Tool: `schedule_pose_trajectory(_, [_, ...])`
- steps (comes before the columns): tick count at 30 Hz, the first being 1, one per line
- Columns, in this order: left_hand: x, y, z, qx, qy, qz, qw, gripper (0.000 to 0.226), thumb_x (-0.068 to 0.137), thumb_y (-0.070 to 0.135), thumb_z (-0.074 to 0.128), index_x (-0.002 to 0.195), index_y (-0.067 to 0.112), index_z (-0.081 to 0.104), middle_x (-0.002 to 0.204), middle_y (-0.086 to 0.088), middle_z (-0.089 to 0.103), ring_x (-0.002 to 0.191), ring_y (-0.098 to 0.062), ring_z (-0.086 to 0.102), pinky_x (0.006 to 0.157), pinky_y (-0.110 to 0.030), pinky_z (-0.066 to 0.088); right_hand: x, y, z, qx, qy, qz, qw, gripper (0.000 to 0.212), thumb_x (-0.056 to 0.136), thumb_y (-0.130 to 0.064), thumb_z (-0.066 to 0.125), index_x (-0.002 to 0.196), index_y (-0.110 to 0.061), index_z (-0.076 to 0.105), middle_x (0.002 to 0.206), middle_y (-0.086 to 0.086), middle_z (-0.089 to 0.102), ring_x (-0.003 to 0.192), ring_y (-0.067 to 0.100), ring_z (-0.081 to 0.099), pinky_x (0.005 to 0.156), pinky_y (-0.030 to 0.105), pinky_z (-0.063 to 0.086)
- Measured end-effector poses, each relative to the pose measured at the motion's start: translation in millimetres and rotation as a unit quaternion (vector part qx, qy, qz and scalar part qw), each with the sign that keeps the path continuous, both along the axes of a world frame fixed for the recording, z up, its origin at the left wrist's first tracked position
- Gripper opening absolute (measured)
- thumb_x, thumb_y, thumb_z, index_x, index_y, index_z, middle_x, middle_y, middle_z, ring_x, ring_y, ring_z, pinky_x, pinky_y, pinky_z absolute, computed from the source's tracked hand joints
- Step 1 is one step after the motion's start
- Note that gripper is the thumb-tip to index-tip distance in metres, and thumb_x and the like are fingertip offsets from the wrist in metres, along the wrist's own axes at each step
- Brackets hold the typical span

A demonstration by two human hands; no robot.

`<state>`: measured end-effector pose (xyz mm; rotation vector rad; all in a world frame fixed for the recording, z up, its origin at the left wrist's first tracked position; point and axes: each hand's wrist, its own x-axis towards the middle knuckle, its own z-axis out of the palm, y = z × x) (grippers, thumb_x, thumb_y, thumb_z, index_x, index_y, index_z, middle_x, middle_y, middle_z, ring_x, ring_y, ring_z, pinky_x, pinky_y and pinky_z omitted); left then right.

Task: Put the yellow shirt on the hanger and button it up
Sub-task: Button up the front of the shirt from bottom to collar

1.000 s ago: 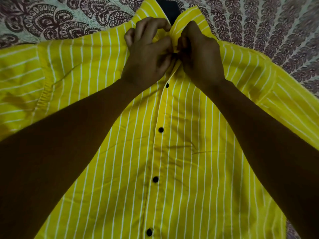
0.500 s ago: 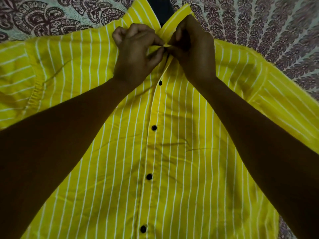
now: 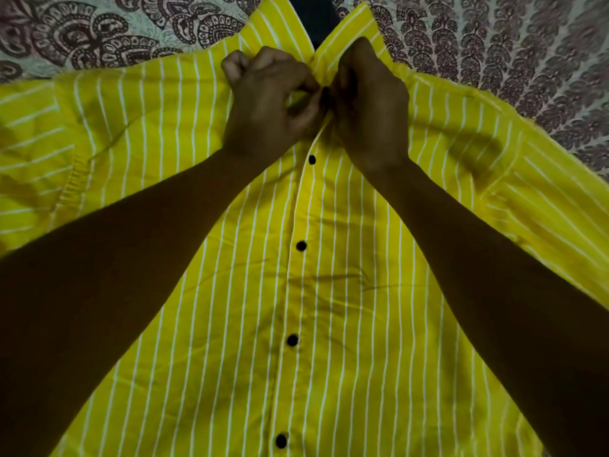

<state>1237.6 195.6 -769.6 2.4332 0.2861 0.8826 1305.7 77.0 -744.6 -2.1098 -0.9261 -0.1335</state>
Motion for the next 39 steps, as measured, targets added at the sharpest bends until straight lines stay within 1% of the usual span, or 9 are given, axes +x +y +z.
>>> schedule_pose_trajectory(2, [0, 0, 0, 0.035, 0.0, -0.016, 0.999, 0.015, 0.081, 0.03, 0.06, 0.073, 0.017, 0.063, 0.08, 0.004, 0.068, 0.093, -0.006, 0.049, 0.072, -0.024, 0.011, -4, -2, -2, -0.006, -0.025, -0.006, 1.0, 0.01, 0.071, -0.001, 0.052, 0.075, -0.01, 0.049, 0.063, 0.011, 0.05, 0.061, 0.029, 0.05, 0.053, 0.042, 0.039])
schedule_pose_trajectory(4, [-1, 0, -1, 0.069, -0.001, -0.032, 0.997, 0.013, 0.079, 0.028, 0.062, 0.072, 0.018, 0.061, 0.079, 0.005, 0.067, 0.094, -0.007, 0.048, 0.073, -0.022, 0.009, -5, -4, -6, -0.021, -0.019, -0.013, 1.0, 0.01, 0.071, 0.0, 0.051, 0.08, -0.001, 0.053, 0.066, 0.015, 0.055, 0.063, 0.031, 0.052, 0.054, 0.044, 0.041])
schedule_pose_trajectory(6, [-1, 0, -4, 0.083, 0.003, -0.041, 0.996, 0.012, 0.078, 0.027, 0.062, 0.071, 0.018, 0.06, 0.079, 0.005, 0.067, 0.093, -0.008, 0.048, 0.074, -0.021, 0.008, -3, -5, -7, -0.017, 0.038, 0.006, 0.999, 0.018, 0.071, 0.002, 0.051, 0.084, -0.011, 0.05, 0.068, 0.008, 0.054, 0.065, 0.028, 0.055, 0.059, 0.042, 0.044])
schedule_pose_trajectory(9, [0, 0, -4, 0.068, 0.02, -0.027, 0.997, 0.013, 0.08, 0.028, 0.06, 0.072, 0.018, 0.062, 0.08, 0.005, 0.068, 0.092, -0.007, 0.05, 0.075, -0.02, 0.009, 9, -3, -1, 0.012, 0.109, 0.042, 0.993, 0.044, 0.071, 0.002, 0.058, 0.083, -0.032, 0.032, 0.064, -0.011, 0.046, 0.058, 0.017, 0.052, 0.056, 0.025, 0.041])
schedule_pose_trajectory(15, [0, -2, -1, 0.035, 0.02, -0.035, 0.999, 0.01, 0.074, 0.025, 0.064, 0.078, 0.017, 0.067, 0.083, 0.001, 0.069, 0.092, -0.007, 0.049, 0.074, -0.024, 0.015, 22, -7, 4, -0.015, 0.143, 0.108, 0.984, 0.046, 0.071, 0.0, 0.062, 0.082, -0.032, 0.029, 0.061, -0.009, 0.045, 0.05, 0.003, 0.04, 0.051, 0.011, 0.032])
schedule_pose_trajectory(22, [-1, -2, 1, -0.013, 0.045, -0.037, 0.998, 0.019, 0.076, 0.027, 0.061, 0.09, 0.015, 0.065, 0.09, 0.003, 0.068, 0.095, -0.006, 0.049, 0.078, -0.021, 0.015, 16, -5, 0, -0.021, 0.11, 0.121, 0.986, 0.046, 0.068, -0.005, 0.061, 0.075, -0.033, 0.026, 0.059, -0.012, 0.042, 0.049, 0.002, 0.043, 0.049, 0.011, 0.029])
schedule_pose_trajectory(28, [-2, 0, 3, -0.036, 0.048, -0.029, 0.998, 0.016, 0.082, 0.027, 0.058, 0.093, 0.026, 0.07, 0.09, 0.01, 0.067, 0.095, -0.002, 0.048, 0.077, -0.02, 0.015, 10, -12, -11, 0.148, 0.23, 0.071, 0.959, 0.049, 0.066, -0.001, 0.077, 0.076, -0.025, 0.035, 0.066, -0.006, 0.054, 0.064, 0.018, 0.056, 0.059, 0.033, 0.047])
schedule_pose_trajectory(33, [-1, 1, 4, -0.074, 0.046, -0.015, 0.996, 0.015, 0.083, 0.026, 0.055, 0.091, 0.021, 0.067, 0.089, 0.015, 0.064, 0.098, -0.001, 0.048, 0.091, -0.017, 0.016, -2, -6, -10, 0.173, 0.234, 0.006, 0.957, 0.055, 0.056, -0.003, 0.085, 0.076, -0.023, 0.038, 0.066, 0.001, 0.057, 0.06, 0.015, 0.059, 0.059, 0.027, 0.051])
schedule_pose_trajectory(39, [-1, 0, 5, -0.09, 0.026, -0.011, 0.996, 0.013, 0.081, 0.022, 0.057, 0.087, 0.016, 0.066, 0.085, 0.021, 0.056, 0.094, -0.004, 0.052, 0.09, -0.021, 0.022, -6, -7, -7, 0.18, 0.234, -0.01, 0.955, 0.049, 0.061, -0.005, 0.083, 0.08, -0.024, 0.042, 0.075, 0.0, 0.059, 0.064, 0.008, 0.062, 0.063, 0.022, 0.053])
